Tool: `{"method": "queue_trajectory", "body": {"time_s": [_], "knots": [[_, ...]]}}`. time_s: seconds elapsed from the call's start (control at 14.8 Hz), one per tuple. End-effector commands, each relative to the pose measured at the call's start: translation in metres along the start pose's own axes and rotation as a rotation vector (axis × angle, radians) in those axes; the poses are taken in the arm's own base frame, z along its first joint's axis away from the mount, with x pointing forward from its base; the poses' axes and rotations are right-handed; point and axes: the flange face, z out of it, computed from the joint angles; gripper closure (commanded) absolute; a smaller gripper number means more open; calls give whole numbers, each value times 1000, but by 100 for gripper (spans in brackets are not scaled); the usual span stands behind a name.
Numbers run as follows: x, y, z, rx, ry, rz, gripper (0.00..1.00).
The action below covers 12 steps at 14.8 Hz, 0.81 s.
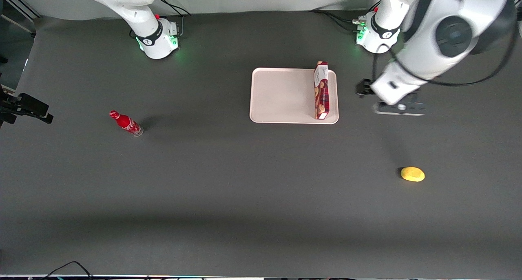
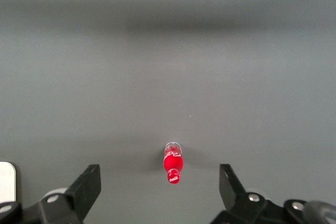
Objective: Place red cookie box on tray
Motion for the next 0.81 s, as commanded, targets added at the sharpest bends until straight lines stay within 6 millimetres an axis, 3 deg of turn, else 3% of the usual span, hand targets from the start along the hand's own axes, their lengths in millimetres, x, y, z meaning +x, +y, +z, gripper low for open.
{"method": "queue_trajectory", "body": {"time_s": [0.0,0.13,0.34,0.4,0.61,0.74], "knots": [[29,-35,-63,117,145,-5,0],[31,-43,-79,109,177,-22,0],[35,-67,-80,106,176,-50,0],[38,-91,-79,102,171,-65,0],[45,-109,-78,23,161,-35,0],[42,-97,-87,30,170,-33,0]]}}
